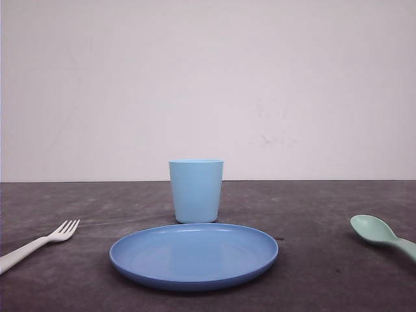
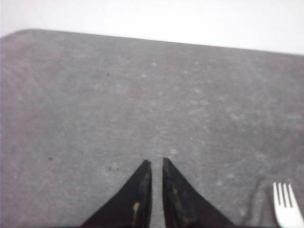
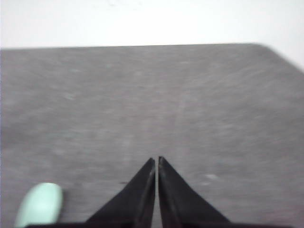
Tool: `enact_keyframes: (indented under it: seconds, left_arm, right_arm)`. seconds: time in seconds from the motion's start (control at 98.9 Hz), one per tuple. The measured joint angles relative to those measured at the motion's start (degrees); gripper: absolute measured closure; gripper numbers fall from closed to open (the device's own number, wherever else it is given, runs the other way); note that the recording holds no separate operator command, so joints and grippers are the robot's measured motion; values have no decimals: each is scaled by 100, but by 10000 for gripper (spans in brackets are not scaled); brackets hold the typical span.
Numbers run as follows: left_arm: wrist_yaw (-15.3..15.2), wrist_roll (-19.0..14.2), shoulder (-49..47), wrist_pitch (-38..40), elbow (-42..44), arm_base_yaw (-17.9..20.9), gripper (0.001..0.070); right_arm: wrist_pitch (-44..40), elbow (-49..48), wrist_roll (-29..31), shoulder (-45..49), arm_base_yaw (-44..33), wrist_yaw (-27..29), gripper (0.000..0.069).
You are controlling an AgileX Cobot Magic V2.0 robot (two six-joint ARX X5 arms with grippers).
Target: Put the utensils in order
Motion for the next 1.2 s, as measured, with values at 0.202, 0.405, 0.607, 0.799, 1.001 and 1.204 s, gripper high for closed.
enact_keyframes:
  seconds: [0.202,0.405,0.607,0.799,1.001,1.204]
  left_arm:
    - [0,-625,0,125,-31,0,695]
    - [348,-1351,15,116,-31,0,695]
    - [925,-1648,610,-201,669,0,695]
    - [1034,-1414,1801,-822,2192,0,695]
    - [1036,-717,3176,-1764,3580,-2,695]
    - [1355,-330,3803,-2168,3773,-48,650]
  right_arm:
    - [31,0,654,0,0,-195,681]
    - [-229,109,1362,2,0,-188,683]
    - [-916,1351,1436,573,0,-195,684]
    - [-1849,2948,772,2039,59,-195,684]
    - [-2286,4019,90,3145,367,-190,684]
    - [-2568,4054,-57,3484,586,-190,620]
